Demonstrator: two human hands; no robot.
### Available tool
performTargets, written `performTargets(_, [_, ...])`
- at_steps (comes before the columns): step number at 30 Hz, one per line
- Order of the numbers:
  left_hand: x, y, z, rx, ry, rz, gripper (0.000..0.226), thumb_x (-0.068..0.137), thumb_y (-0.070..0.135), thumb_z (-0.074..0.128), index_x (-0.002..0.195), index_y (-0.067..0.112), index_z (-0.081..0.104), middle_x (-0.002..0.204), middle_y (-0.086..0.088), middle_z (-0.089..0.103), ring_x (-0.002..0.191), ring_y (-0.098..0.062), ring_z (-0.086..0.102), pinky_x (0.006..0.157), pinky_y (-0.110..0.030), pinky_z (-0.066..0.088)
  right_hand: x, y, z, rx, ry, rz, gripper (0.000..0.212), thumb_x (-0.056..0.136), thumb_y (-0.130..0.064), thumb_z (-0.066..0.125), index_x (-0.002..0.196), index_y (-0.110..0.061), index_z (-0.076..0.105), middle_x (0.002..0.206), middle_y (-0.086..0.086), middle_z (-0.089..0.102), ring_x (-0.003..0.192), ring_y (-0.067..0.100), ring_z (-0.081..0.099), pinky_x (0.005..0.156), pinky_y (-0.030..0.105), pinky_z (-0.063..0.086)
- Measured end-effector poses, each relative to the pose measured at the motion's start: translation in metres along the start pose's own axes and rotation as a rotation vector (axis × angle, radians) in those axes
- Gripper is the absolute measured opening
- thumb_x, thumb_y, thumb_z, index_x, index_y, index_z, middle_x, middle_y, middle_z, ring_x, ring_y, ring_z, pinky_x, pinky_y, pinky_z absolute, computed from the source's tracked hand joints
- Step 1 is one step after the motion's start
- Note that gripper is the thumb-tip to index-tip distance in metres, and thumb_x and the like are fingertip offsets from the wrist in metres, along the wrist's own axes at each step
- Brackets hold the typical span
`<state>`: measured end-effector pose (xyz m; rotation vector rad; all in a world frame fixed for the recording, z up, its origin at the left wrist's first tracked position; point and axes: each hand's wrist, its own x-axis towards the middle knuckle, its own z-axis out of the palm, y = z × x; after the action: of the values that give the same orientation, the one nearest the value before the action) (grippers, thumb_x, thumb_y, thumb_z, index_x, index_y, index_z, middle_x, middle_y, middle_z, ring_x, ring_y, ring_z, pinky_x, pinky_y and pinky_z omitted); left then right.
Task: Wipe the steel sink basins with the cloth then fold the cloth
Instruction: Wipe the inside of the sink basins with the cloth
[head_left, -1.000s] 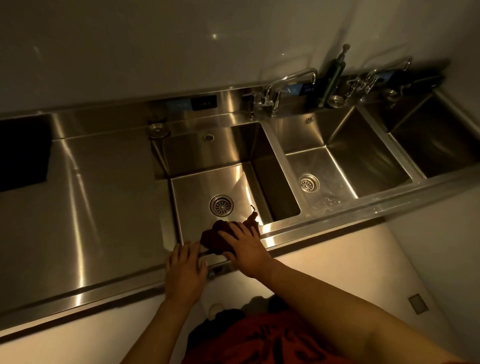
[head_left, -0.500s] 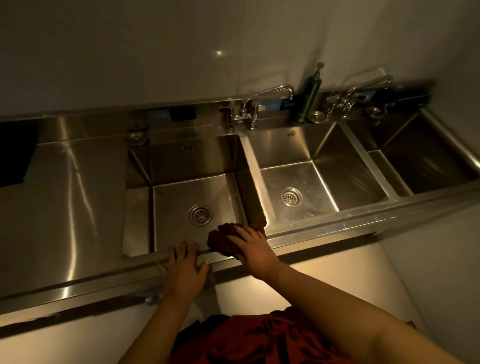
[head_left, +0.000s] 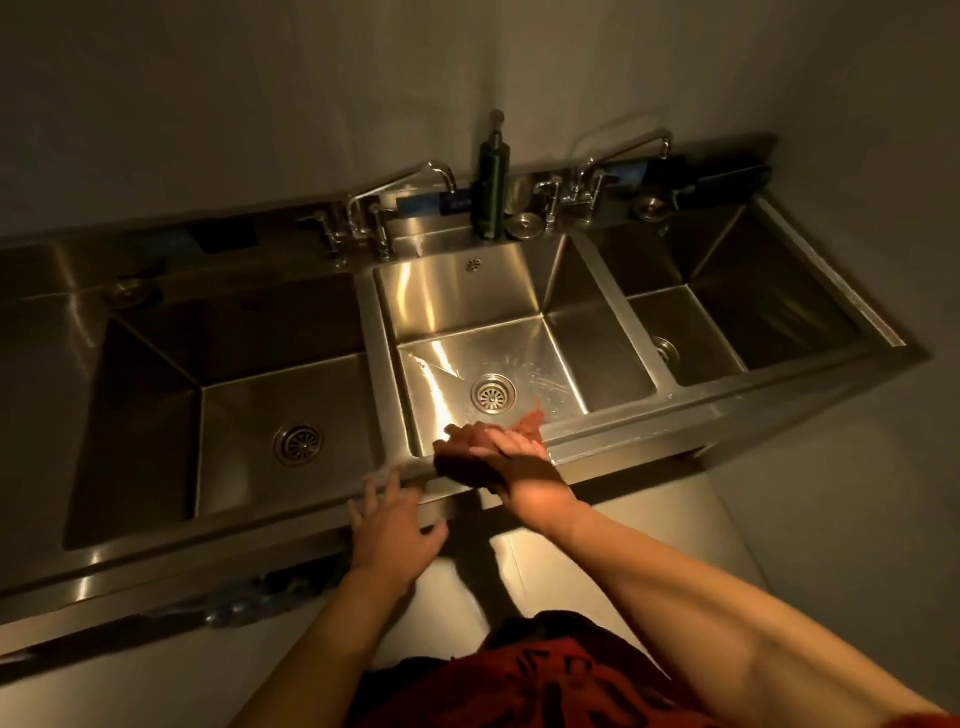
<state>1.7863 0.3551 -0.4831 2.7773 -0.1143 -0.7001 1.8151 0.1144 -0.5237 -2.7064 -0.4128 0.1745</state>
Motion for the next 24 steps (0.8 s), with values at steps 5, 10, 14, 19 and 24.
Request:
performTargets(5, [-0.001, 0.012, 0.004, 0.000, -0.015, -0.014, 0.086, 0.090, 0.063, 0.056, 0.163, 0.044, 0.013, 0.175, 0.000, -0.002, 0.159, -0.038, -0.003, 0.126, -0.063, 0.005, -0.036, 0.085, -0.038, 0.082, 0.162, 0.100, 0.060, 0.087, -0.020, 0.070, 0.143, -0.037, 0.055, 0.154, -0.002, 0.045, 0.142, 0.023, 0.042, 0.120, 0.050, 0.029])
performTargets(10, [0.002, 0.011, -0.003, 0.028, -0.064, -0.022, 0.091, 0.089, 0.063, 0.059, 0.163, 0.045, 0.010, 0.175, 0.000, -0.004, 0.159, -0.039, -0.003, 0.126, -0.062, 0.009, -0.057, 0.136, -0.076, -0.141, 0.075, 0.291, 0.060, 0.091, -0.026, 0.069, 0.148, -0.030, 0.049, 0.157, 0.005, 0.039, 0.145, 0.030, 0.034, 0.122, 0.052, 0.024])
performTargets(14, [0.001, 0.008, -0.001, 0.064, -0.060, 0.015, 0.092, 0.087, 0.065, 0.059, 0.163, 0.040, 0.013, 0.174, -0.003, -0.005, 0.159, -0.040, -0.004, 0.126, -0.063, 0.009, -0.052, 0.129, -0.069, -0.185, 0.040, 0.418, 0.060, 0.093, -0.034, 0.065, 0.150, -0.033, 0.044, 0.159, 0.004, 0.033, 0.147, 0.033, 0.030, 0.123, 0.053, 0.025])
performTargets(19, [0.000, 0.003, -0.003, 0.060, -0.059, 0.037, 0.091, 0.085, 0.065, 0.060, 0.162, 0.036, 0.022, 0.173, -0.008, 0.013, 0.157, -0.043, 0.007, 0.125, -0.063, 0.010, -0.040, 0.068, -0.040, -0.196, 0.008, 0.469, 0.061, 0.096, -0.042, 0.060, 0.152, -0.038, 0.036, 0.163, 0.001, 0.026, 0.149, 0.035, 0.025, 0.120, 0.059, 0.027])
performTargets(24, [-0.001, -0.013, -0.003, 0.092, -0.071, 0.120, 0.096, 0.086, 0.063, 0.059, 0.164, 0.035, 0.010, 0.174, -0.005, 0.005, 0.158, -0.042, 0.007, 0.126, -0.060, 0.008, -0.021, -0.015, -0.015, -0.194, -0.039, 0.336, 0.060, 0.099, -0.045, 0.054, 0.154, -0.035, 0.033, 0.164, 0.001, 0.024, 0.151, 0.033, 0.022, 0.122, 0.058, 0.024])
